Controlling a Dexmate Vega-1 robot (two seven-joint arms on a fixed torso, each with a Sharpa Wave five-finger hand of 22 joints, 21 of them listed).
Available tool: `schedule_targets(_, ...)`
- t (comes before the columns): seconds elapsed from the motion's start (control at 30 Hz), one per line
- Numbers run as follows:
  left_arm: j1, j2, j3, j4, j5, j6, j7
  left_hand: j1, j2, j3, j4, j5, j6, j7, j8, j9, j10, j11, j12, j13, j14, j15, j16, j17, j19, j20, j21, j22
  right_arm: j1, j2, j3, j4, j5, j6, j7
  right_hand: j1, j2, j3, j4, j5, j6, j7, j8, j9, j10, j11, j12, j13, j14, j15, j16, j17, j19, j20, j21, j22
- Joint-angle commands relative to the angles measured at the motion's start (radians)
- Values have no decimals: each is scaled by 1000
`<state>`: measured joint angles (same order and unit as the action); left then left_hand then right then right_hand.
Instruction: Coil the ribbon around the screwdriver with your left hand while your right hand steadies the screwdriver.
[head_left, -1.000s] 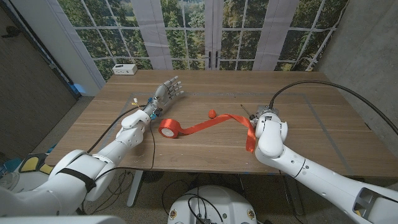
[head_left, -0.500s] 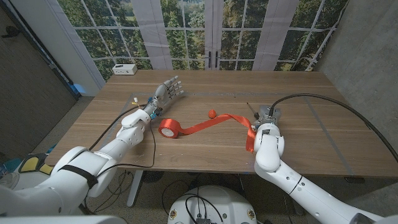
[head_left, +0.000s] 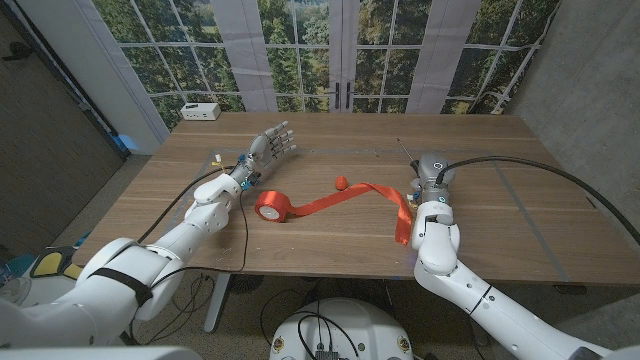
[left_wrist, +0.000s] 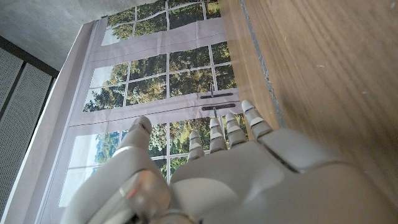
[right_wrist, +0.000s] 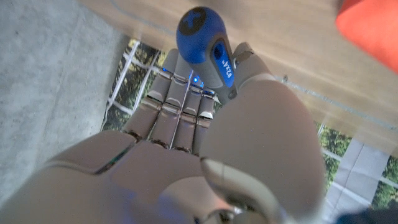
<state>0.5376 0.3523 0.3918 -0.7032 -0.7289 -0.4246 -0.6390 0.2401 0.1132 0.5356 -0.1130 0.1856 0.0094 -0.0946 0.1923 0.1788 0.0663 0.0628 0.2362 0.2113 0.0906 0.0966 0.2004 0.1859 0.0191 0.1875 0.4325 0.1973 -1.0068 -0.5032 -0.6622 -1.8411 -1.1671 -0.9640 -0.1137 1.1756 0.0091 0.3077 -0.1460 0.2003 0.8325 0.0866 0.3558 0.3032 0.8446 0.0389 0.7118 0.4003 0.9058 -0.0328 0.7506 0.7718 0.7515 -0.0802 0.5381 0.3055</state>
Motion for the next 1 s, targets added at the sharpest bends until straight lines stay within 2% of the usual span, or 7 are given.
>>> schedule_targets(0.03,65,68,16,-156,16,40,42,1,-6,1,-6,-2,3,-4,-3,3,7,-3,5,3,6,1,2,3,1,6,-1,6,17,-64,-3,-24,123,110,-656,126,117,-6,5,7,170,-179,8,11,72,-88,7,92,82,-193,-18,1,-6,-101,15,8)
schedule_targets(0.23,89,111,28,-228,35,56,61,6,-13,1,-14,-1,7,2,-1,3,7,-3,4,3,5,0,1,2,0,9,-3,5,18,-114,-10,-66,130,120,-600,129,114,-11,5,10,162,-178,8,20,58,-92,1,93,71,-194,-41,-1,-20,-109,24,13)
schedule_targets(0.3,103,131,31,-265,46,64,81,9,-15,2,-17,-1,7,5,-1,3,6,-3,4,3,5,2,1,1,0,11,-4,5,17,-122,-7,-65,137,138,-617,131,115,-12,6,11,160,-177,8,23,54,-92,-1,93,68,-194,-48,-2,-24,-113,28,14)
schedule_targets(0.37,107,149,37,-286,54,71,79,14,-18,3,-22,0,4,11,-1,4,5,0,3,4,6,4,0,1,-1,14,-5,5,22,-136,-16,-75,123,132,-589,133,114,-14,5,12,159,-178,8,25,50,-93,-2,95,66,-195,-55,-2,-28,-115,31,15)
schedule_targets(0.4,111,158,39,-299,58,77,84,16,-19,3,-24,0,5,12,-1,4,5,-2,3,4,8,2,1,1,-1,14,-5,5,21,-138,-14,-68,128,148,-610,134,114,-14,5,12,160,-178,9,27,50,-94,-2,94,65,-195,-59,-3,-29,-115,34,16)
schedule_targets(0.77,136,302,79,-469,136,140,79,41,-47,2,-50,-6,23,22,8,5,2,-28,2,6,10,-15,0,0,-8,11,-13,3,25,-154,-18,-46,136,214,-647,139,114,-21,7,17,163,-180,11,34,49,-96,-4,96,69,-196,-82,-4,-39,-124,51,22)
schedule_targets(1.0,193,406,71,-617,178,176,132,64,-76,-3,-64,-7,39,38,15,7,4,-36,3,8,19,-25,3,1,-8,13,-17,2,37,-168,-34,-40,117,237,-632,140,114,-26,10,19,164,-182,9,34,49,-100,-6,95,73,-196,-96,-5,-44,-125,62,24)
